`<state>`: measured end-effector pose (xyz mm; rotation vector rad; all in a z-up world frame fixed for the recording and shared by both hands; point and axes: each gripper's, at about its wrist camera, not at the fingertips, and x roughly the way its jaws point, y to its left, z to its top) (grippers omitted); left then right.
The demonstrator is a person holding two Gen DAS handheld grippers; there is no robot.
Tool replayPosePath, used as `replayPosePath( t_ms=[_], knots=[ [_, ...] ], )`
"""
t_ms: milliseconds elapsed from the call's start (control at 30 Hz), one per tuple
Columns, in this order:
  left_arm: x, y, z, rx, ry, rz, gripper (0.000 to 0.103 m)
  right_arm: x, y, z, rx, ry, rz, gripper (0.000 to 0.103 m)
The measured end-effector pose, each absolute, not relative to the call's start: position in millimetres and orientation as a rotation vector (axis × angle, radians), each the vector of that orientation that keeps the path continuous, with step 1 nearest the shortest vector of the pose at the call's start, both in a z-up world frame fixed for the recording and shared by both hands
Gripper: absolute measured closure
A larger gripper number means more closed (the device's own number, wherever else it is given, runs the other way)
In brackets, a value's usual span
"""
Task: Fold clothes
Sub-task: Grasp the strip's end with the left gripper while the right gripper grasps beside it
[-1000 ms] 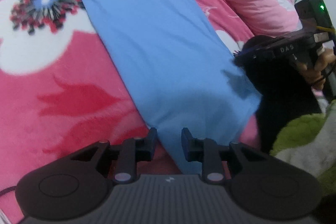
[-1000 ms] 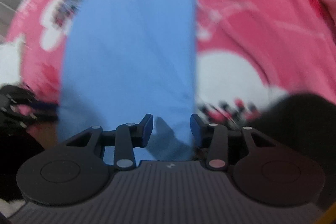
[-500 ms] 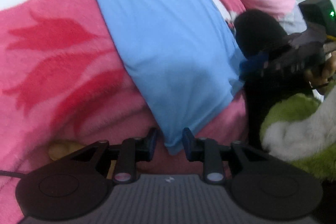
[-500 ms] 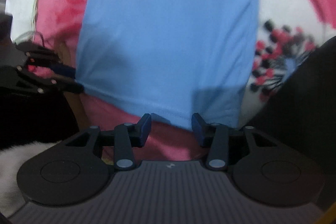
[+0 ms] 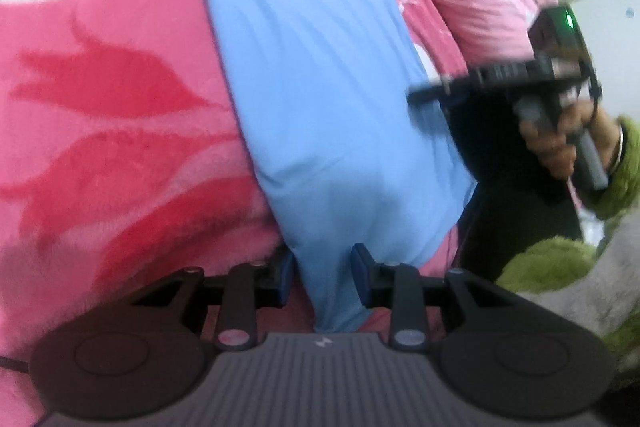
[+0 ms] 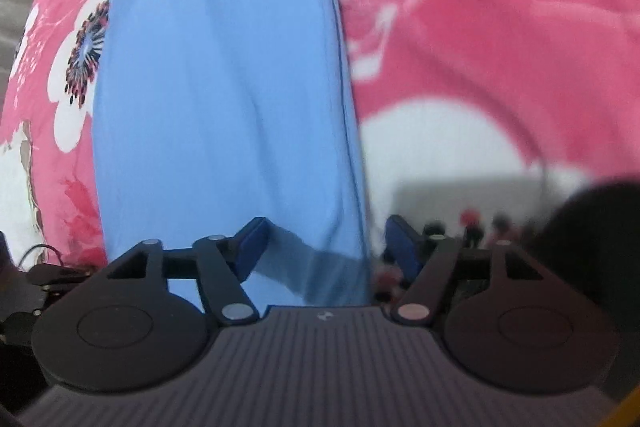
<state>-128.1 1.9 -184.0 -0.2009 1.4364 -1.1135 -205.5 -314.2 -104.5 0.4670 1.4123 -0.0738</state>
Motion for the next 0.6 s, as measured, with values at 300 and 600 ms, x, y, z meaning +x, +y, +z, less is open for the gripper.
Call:
replayPosePath(
  t_ms=[300, 600],
  knots=[
    [-128, 7, -194, -0.257, 1.5, -1.165, 0.077, -220, -265, -121, 0.408, 1.712, 0.041, 0.028],
    [-142, -12, -187, -0.123, 1.438, -1.183, 0.096, -224, -267, -127, 0.421, 1.773, 0.047, 0.071]
  ],
)
